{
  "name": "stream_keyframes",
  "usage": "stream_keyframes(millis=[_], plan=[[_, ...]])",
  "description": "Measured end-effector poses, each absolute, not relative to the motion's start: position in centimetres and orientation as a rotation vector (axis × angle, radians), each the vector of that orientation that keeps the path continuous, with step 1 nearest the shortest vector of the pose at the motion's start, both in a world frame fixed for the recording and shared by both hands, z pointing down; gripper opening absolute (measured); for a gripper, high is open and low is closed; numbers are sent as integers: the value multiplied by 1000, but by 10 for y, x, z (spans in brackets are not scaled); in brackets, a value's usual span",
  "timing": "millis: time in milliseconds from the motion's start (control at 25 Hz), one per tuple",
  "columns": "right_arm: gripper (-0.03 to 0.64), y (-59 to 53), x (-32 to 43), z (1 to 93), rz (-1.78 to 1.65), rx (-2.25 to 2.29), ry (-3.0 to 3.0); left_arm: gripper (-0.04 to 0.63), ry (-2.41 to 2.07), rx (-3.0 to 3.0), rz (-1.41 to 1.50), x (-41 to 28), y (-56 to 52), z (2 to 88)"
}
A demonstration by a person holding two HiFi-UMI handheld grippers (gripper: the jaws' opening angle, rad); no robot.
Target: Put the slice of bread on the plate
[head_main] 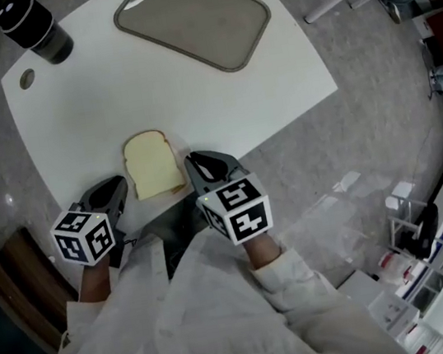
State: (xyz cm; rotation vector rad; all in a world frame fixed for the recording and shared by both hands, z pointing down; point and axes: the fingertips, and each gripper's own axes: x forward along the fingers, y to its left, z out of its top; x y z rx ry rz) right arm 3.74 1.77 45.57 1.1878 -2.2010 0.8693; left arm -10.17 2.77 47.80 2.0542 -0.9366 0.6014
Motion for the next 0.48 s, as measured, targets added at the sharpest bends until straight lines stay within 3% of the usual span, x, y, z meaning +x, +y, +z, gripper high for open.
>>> stream_keyframes(millis=[480], plan=[[18,17,47,484,929,1214,-2128,23,-907,1969,622,-100,33,496]])
